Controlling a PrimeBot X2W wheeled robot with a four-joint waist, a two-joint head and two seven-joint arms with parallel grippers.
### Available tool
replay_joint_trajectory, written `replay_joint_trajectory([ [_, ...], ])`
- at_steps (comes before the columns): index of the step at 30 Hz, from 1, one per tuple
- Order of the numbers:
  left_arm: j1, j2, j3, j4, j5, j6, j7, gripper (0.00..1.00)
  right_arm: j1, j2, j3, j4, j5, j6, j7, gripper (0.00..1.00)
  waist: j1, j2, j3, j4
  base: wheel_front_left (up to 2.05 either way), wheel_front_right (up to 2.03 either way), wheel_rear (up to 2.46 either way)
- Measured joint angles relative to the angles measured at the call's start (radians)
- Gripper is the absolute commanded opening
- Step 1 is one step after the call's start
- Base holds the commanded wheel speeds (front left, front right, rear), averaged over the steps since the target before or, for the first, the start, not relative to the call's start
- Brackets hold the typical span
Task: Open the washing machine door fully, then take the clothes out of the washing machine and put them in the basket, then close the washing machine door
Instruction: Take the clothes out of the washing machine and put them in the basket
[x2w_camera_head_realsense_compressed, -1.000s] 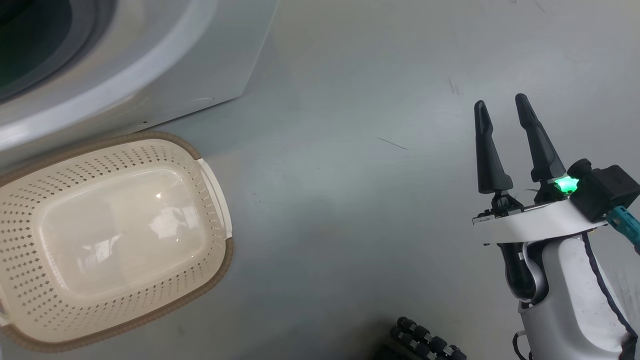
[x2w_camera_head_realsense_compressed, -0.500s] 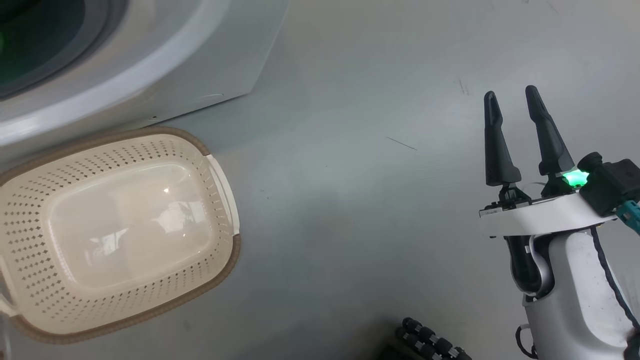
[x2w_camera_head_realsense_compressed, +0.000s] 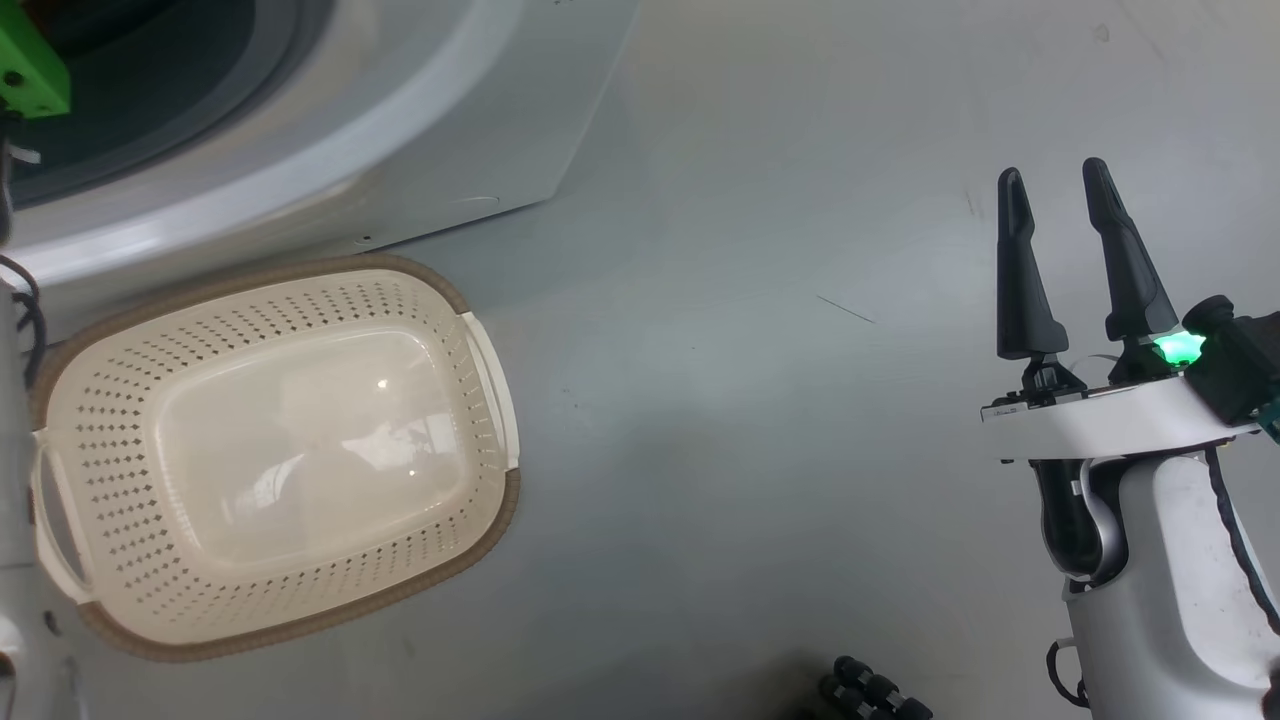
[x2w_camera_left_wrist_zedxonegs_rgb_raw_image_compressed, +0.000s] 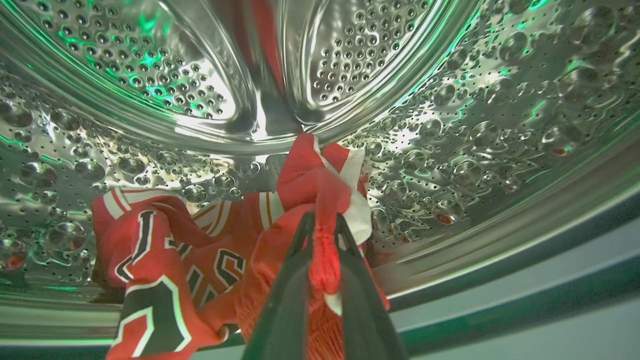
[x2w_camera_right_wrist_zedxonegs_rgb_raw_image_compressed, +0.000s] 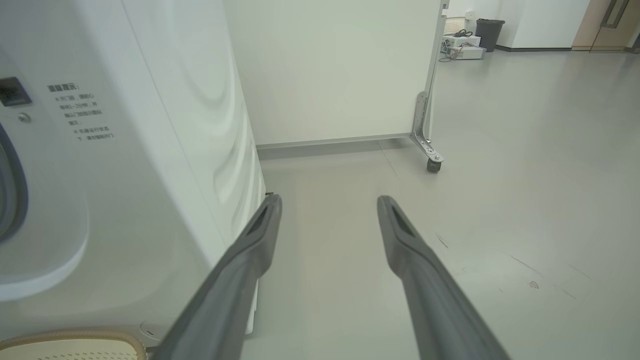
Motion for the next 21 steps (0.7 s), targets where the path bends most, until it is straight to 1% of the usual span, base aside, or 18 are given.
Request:
replay_joint_trajectory([
  [10, 0.124, -0.068, -0.01, -0.052, 0.003, -0.007, -0.207, 0.0, 0.007, -0.001, -0.03, 0.011, -0.036, 0.0, 0.0, 1.0, 0.0, 0.0, -0.055, 0.05, 0.0, 0.0, 0.0],
  [18, 0.263, -0.104, -0.009, -0.081, 0.003, -0.008, -0.348, 0.0, 0.041, -0.007, -0.035, 0.027, -0.053, 0.0, 0.0, 1.0, 0.0, 0.0, -0.122, 0.081, 0.0, 0.0, 0.0],
  [21, 0.307, -0.109, -0.012, -0.099, 0.005, -0.008, -0.399, 0.0, 0.059, -0.008, -0.04, 0.034, -0.059, 0.0, 0.0, 1.0, 0.0, 0.0, -0.15, 0.092, 0.0, 0.0, 0.0],
])
